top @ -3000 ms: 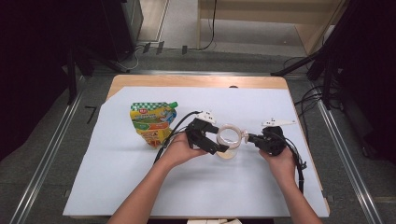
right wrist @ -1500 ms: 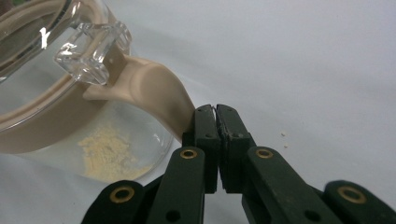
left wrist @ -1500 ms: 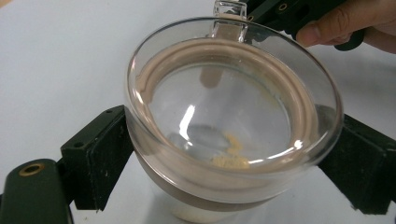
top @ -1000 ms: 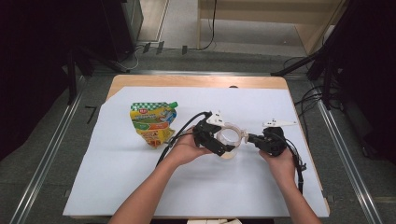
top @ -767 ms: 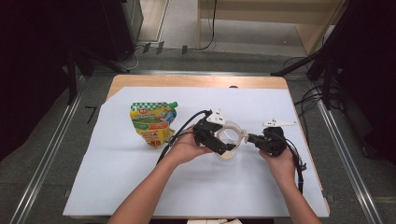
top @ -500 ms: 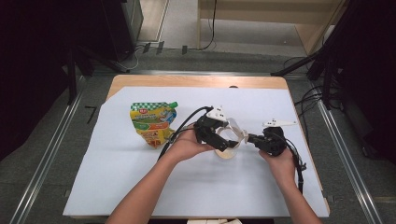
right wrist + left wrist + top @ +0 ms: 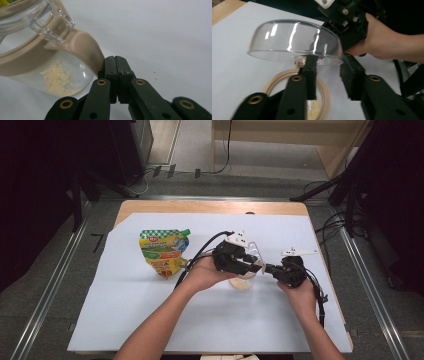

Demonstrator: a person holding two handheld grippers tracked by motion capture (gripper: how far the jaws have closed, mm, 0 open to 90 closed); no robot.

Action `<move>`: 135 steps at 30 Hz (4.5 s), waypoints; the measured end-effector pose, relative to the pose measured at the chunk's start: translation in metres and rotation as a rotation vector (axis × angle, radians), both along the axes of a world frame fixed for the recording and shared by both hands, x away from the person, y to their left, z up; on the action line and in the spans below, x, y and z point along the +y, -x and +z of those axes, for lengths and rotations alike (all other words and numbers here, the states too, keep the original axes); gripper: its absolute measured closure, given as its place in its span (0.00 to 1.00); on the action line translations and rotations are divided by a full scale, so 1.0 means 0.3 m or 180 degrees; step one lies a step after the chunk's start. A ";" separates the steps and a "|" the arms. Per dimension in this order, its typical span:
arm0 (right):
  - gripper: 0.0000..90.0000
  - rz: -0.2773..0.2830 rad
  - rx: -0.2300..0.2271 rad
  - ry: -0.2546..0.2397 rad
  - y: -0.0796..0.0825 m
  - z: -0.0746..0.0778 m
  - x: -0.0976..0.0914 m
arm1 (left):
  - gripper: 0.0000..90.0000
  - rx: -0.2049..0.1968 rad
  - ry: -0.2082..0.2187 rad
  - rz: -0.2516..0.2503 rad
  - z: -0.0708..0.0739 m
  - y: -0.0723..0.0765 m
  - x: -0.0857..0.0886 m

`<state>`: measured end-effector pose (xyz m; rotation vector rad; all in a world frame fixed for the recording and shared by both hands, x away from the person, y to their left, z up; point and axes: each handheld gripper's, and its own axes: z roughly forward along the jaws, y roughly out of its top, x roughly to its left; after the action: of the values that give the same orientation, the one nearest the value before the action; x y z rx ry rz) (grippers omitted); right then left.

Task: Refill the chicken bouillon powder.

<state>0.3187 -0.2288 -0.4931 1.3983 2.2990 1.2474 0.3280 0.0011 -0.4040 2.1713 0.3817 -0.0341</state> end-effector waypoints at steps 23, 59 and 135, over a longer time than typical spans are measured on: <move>1.00 0.0029 0.0037 0.0049 0.001 -0.010 0.003 | 0.89 0.0312 0.0043 -0.0213 0.004 -0.040 -0.119; 0.65 0.0417 -0.0217 -0.0163 0.226 0.059 0.003 | 0.60 0.0470 -0.0108 0.0215 0.006 0.008 0.123; 0.50 0.1491 -0.0079 0.0028 0.259 0.000 0.322 | 0.47 0.0614 0.0010 0.1224 0.059 0.081 0.866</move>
<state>0.2409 -0.1323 -0.4931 0.8550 2.7046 1.3522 0.3036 0.2607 -0.3863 2.0632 0.9024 -0.0293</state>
